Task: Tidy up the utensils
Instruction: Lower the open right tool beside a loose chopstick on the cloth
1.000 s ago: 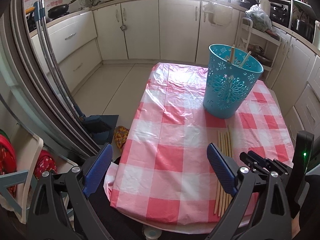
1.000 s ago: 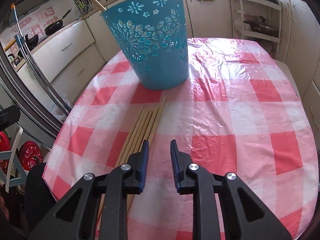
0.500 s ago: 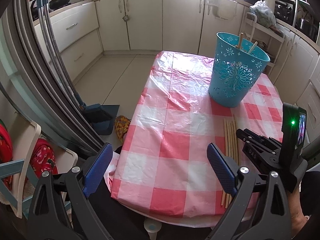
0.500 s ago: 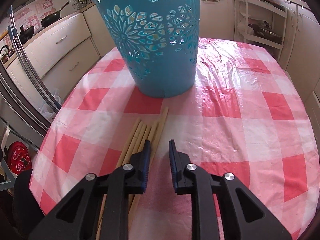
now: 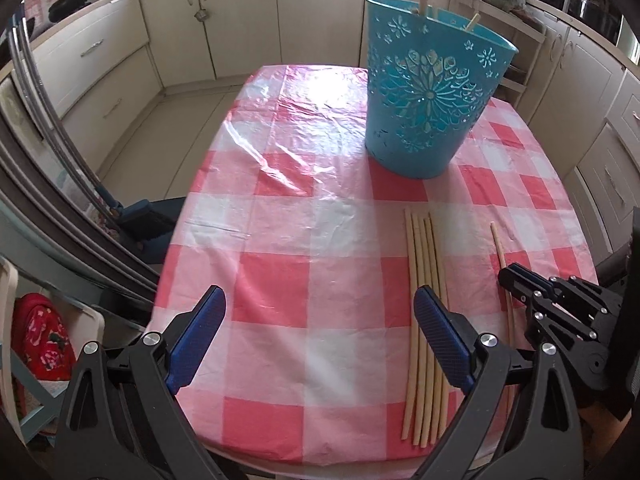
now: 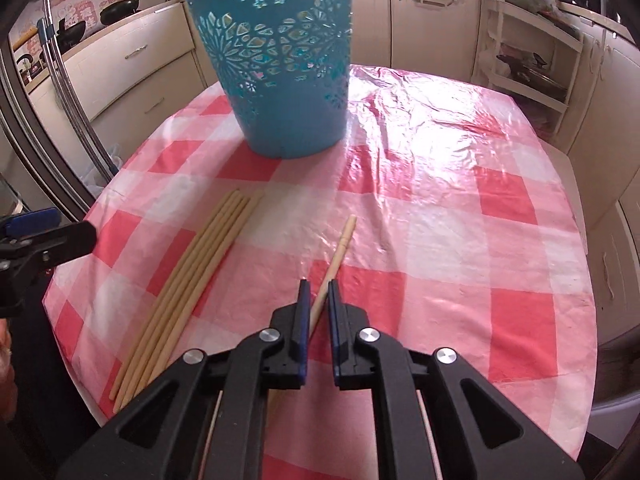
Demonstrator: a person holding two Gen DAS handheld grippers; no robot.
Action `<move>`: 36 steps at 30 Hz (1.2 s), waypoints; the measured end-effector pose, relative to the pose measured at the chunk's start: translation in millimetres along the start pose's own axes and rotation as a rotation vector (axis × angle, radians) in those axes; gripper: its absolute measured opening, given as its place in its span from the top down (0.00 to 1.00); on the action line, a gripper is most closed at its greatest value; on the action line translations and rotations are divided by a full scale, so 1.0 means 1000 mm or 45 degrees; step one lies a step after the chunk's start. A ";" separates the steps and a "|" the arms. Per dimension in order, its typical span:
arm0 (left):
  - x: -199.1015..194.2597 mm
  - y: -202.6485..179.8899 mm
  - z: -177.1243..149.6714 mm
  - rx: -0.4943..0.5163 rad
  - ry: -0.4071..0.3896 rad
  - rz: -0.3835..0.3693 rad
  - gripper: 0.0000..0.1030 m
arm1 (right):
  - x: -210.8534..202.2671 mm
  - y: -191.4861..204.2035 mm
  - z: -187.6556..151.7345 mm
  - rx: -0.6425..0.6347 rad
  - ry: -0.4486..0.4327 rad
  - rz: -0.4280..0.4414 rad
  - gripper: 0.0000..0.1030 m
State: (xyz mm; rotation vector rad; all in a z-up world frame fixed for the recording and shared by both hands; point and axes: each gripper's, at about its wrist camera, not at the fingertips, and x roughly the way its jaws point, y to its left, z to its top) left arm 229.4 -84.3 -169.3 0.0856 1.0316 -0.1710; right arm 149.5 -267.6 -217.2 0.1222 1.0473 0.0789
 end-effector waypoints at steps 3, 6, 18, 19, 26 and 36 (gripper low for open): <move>0.018 -0.011 0.006 0.006 0.028 -0.015 0.12 | -0.003 -0.008 -0.005 0.049 -0.021 0.030 0.91; 0.036 -0.020 0.009 0.016 0.068 -0.020 0.12 | -0.002 -0.010 -0.004 0.056 -0.036 0.046 0.91; 0.062 -0.027 0.013 0.036 0.118 0.041 0.12 | -0.001 -0.015 -0.003 0.101 -0.057 0.101 0.90; 0.062 -0.028 0.014 0.041 0.118 0.046 0.12 | -0.001 -0.015 -0.003 0.105 -0.058 0.104 0.90; 0.065 -0.033 0.013 0.070 0.125 0.066 0.12 | -0.001 -0.016 -0.003 0.108 -0.063 0.105 0.90; 0.069 -0.033 0.019 0.077 0.116 0.017 0.31 | 0.003 -0.009 0.005 0.021 -0.031 0.044 0.87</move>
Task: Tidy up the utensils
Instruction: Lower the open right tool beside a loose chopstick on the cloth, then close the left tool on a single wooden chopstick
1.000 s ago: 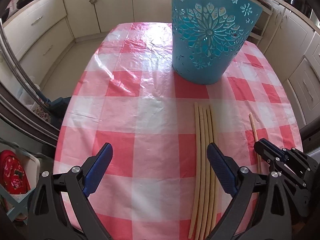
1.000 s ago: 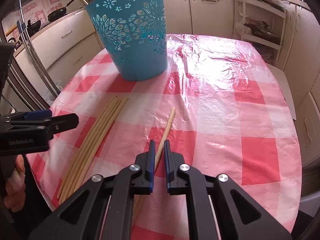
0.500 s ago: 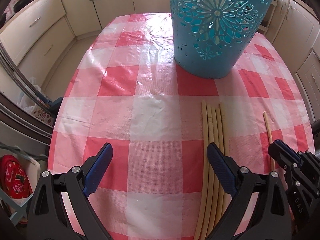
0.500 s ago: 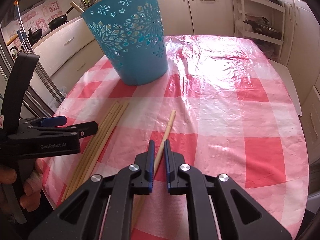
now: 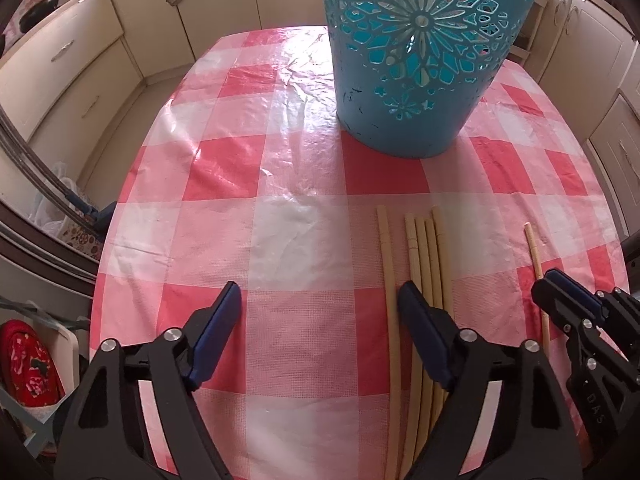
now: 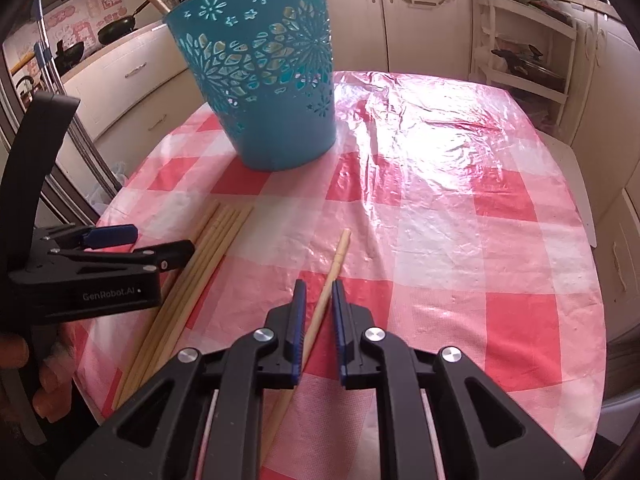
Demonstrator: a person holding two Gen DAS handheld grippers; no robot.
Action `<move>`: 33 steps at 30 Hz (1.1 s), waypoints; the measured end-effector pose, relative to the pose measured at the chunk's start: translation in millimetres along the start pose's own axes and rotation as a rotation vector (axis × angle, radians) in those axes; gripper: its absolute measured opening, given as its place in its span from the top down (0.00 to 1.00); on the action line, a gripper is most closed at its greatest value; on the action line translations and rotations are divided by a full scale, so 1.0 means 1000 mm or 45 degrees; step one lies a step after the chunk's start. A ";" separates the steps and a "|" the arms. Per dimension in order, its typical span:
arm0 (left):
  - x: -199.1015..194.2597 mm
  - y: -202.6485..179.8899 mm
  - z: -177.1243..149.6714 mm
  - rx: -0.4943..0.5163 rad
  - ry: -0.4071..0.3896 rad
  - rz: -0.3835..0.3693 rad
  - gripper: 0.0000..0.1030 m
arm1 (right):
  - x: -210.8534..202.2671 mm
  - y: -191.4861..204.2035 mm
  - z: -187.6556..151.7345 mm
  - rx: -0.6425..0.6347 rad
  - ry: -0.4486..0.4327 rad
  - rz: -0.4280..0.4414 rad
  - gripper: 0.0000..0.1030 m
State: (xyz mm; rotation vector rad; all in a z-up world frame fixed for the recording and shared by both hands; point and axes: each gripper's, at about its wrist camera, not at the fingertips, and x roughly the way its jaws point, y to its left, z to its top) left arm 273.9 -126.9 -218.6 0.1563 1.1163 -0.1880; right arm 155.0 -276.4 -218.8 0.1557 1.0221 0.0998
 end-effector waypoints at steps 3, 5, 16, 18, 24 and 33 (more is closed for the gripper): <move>0.000 -0.002 0.003 0.010 0.006 -0.009 0.34 | 0.002 0.001 0.004 -0.033 0.029 -0.016 0.87; 0.001 -0.003 0.004 0.012 0.010 -0.012 0.34 | 0.004 0.000 0.007 -0.034 0.048 -0.027 0.87; -0.001 -0.011 -0.001 0.034 -0.009 -0.033 0.42 | 0.015 0.005 0.015 -0.110 0.073 0.016 0.87; -0.001 -0.012 -0.002 0.035 -0.011 -0.036 0.44 | 0.013 0.005 0.014 -0.109 0.065 0.016 0.88; -0.003 -0.014 -0.001 0.062 -0.009 -0.072 0.87 | 0.012 -0.003 0.013 -0.067 0.035 0.017 0.90; -0.015 -0.014 -0.009 0.071 -0.004 -0.125 0.95 | 0.013 0.000 0.009 -0.094 -0.012 0.001 0.90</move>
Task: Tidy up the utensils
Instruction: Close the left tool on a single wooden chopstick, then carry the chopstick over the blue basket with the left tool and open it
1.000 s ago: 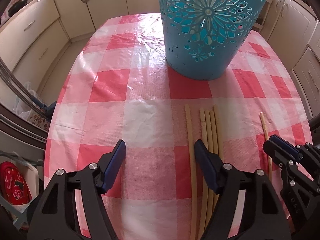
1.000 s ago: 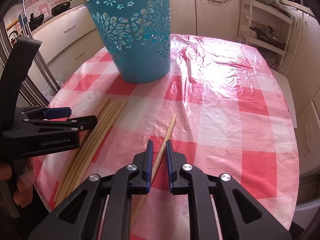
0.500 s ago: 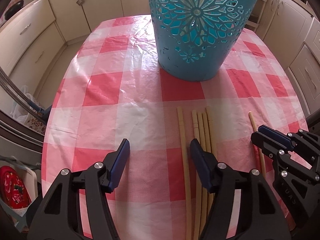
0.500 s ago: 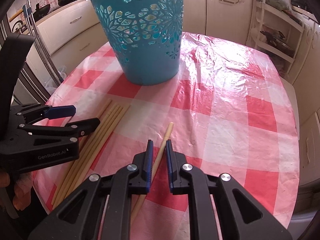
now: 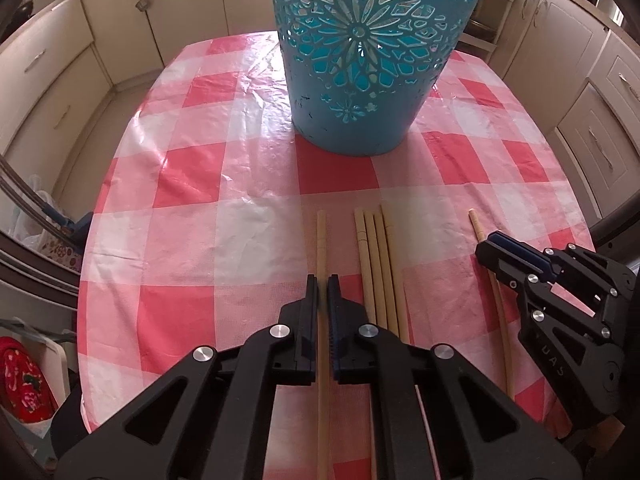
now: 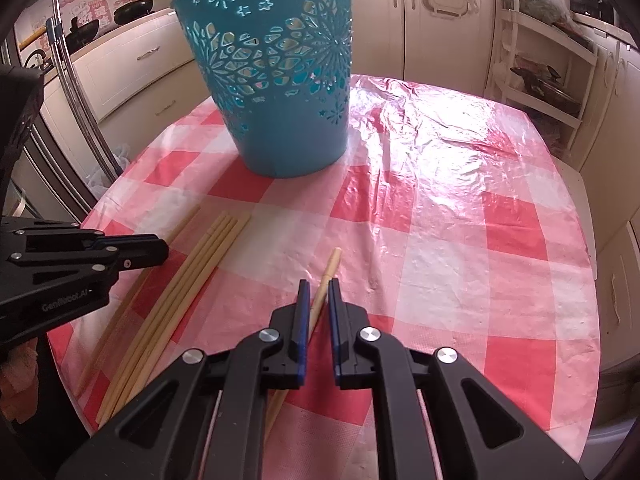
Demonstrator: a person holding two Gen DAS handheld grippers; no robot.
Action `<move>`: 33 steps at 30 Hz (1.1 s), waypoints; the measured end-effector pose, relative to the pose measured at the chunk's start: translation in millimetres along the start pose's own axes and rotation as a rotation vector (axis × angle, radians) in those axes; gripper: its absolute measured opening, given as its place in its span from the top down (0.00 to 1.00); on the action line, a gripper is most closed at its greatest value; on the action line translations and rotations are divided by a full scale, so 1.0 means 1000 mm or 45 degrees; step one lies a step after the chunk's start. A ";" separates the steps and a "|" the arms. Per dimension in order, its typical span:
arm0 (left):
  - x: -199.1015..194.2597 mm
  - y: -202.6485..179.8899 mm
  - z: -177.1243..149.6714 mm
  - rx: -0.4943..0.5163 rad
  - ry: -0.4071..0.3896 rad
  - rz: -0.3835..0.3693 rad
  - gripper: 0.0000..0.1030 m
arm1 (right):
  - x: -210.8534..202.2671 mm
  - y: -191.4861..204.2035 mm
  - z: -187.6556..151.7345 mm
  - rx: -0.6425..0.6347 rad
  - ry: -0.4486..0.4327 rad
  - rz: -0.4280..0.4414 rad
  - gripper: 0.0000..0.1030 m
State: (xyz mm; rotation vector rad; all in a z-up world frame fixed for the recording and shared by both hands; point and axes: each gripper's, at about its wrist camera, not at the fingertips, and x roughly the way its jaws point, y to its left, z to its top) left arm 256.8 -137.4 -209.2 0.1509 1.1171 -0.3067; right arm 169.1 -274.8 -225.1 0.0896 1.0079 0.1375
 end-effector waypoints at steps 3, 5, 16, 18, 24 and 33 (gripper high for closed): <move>-0.013 -0.002 -0.003 0.015 -0.033 0.019 0.95 | 0.000 0.001 0.000 -0.007 -0.002 -0.009 0.90; -0.023 -0.003 -0.004 0.025 -0.058 0.030 0.95 | 0.000 0.003 -0.001 -0.012 -0.005 -0.015 0.90; -0.085 -0.001 -0.003 0.058 -0.225 0.009 0.95 | -0.001 0.006 -0.003 -0.034 -0.018 -0.040 0.90; -0.099 -0.001 -0.001 0.055 -0.262 -0.018 0.95 | -0.001 0.006 -0.003 -0.036 -0.019 -0.042 0.90; -0.155 0.013 0.018 -0.006 -0.436 -0.142 0.95 | -0.001 0.007 -0.003 -0.035 -0.021 -0.037 0.90; -0.216 0.032 0.079 -0.100 -0.701 -0.219 0.95 | -0.001 0.010 -0.003 -0.054 -0.022 -0.027 0.84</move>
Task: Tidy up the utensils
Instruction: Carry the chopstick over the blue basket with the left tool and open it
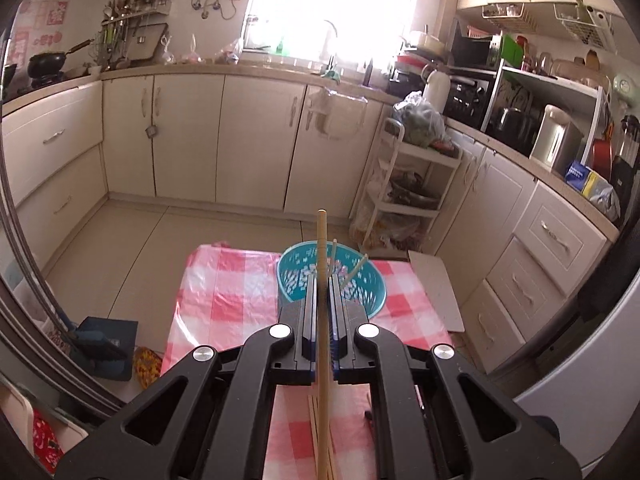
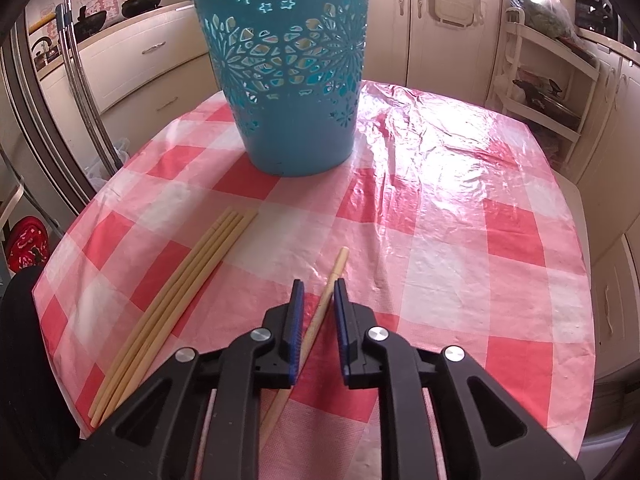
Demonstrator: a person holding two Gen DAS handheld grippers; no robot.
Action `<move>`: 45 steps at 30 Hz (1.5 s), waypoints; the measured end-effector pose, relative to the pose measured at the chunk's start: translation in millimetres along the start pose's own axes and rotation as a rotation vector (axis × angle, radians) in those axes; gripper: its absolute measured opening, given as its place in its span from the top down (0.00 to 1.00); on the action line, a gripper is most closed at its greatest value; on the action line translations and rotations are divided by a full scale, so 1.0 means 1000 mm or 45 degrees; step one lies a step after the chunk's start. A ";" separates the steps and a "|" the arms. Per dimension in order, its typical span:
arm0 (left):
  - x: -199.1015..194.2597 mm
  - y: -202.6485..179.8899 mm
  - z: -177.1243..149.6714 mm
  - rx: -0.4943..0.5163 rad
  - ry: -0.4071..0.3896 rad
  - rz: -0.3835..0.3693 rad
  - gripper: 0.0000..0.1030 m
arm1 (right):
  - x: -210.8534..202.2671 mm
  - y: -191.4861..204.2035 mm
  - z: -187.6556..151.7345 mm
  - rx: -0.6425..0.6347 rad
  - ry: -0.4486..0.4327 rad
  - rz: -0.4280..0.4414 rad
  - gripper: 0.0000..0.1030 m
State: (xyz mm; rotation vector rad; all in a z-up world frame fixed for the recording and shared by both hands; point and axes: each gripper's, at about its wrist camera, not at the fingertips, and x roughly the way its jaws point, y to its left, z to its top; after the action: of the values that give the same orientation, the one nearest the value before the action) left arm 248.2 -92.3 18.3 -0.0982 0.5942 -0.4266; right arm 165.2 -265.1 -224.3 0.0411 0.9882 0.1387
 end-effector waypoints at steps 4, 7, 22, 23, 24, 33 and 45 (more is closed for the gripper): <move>0.015 -0.007 0.031 -0.019 -0.085 -0.002 0.95 | 0.001 0.002 0.000 -0.014 0.001 0.004 0.80; 0.024 -0.012 0.054 -0.052 -0.187 -0.008 0.95 | 0.000 0.003 0.000 -0.017 0.000 0.009 0.79; 0.148 -0.019 0.064 -0.088 -0.271 0.151 0.95 | 0.000 -0.011 0.002 0.068 -0.002 0.098 0.78; 0.153 -0.019 0.061 -0.073 -0.255 0.159 0.95 | -0.001 -0.012 0.002 0.070 -0.002 0.102 0.77; 0.156 -0.020 0.057 -0.059 -0.242 0.166 0.95 | -0.001 -0.012 0.002 0.070 -0.002 0.104 0.77; 0.154 -0.029 0.019 0.091 -0.092 0.241 0.93 | -0.001 -0.011 0.002 0.060 0.000 0.097 0.77; 0.072 -0.029 -0.023 0.215 -0.114 0.374 0.34 | -0.001 -0.002 0.001 0.013 0.001 0.074 0.70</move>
State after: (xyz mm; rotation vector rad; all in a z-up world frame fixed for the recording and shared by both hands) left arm 278.3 -147.7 -32.5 0.1303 0.4731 -0.1845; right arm 166.3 -267.6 -223.3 0.0789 0.9887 0.1867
